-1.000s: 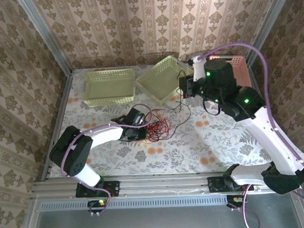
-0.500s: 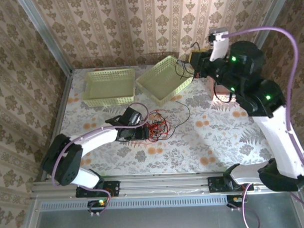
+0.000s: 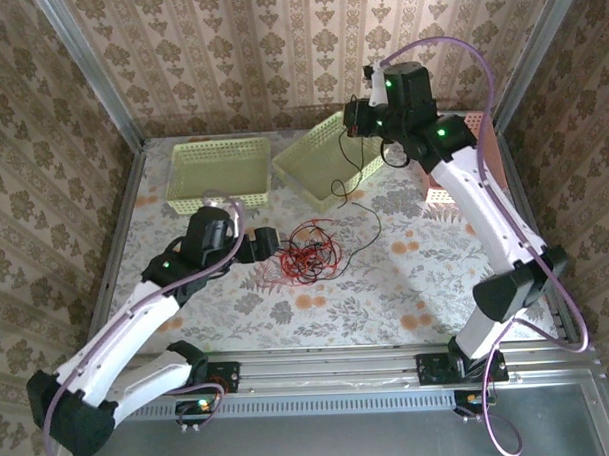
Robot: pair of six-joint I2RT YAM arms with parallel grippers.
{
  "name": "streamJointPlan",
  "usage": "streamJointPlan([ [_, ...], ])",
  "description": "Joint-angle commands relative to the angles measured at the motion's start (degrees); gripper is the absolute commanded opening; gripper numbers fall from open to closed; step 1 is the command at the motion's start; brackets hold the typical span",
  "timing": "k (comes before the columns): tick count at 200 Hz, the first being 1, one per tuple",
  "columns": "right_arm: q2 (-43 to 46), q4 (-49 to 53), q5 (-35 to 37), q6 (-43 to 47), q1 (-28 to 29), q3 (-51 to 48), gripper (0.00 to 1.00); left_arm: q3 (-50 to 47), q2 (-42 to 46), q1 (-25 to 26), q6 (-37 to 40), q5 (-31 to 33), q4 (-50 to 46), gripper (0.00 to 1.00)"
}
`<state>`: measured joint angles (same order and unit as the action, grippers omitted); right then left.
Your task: Untangle the cables
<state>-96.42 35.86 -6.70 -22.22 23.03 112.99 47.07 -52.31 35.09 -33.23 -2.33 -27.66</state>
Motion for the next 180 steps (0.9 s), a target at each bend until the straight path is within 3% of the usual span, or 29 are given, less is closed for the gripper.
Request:
streamJointPlan([
  [1,-1.7,-2.7,-2.5,-1.2,-0.1,6.1,0.0,-3.8,2.3,-1.5,-1.5,2.5,-0.5,0.91],
  [86,-20.7,2.4,-0.3,-3.4,-1.7,18.4,0.02,-6.7,1.1,-2.9,-4.2,-0.9,1.4,0.92],
  [97,-22.5,2.4,-0.4,-3.8,-1.8,18.2,0.07,-6.8,1.2,-2.9,-4.3,-1.0,1.4,0.92],
  [130,-29.3,7.3,-2.7,-3.6,-2.5,23.9,0.43,-7.5,1.7,-3.0,-4.1,-2.1,1.6,0.92],
  [153,-31.0,14.5,-2.4,-1.9,-2.6,29.1,0.47,-7.0,1.4,-3.0,-3.6,-3.5,1.7,0.92],
  [180,-23.8,14.1,-0.6,-0.2,-1.7,21.5,0.47,-7.3,0.7,-3.0,-3.6,-4.8,3.7,0.91],
])
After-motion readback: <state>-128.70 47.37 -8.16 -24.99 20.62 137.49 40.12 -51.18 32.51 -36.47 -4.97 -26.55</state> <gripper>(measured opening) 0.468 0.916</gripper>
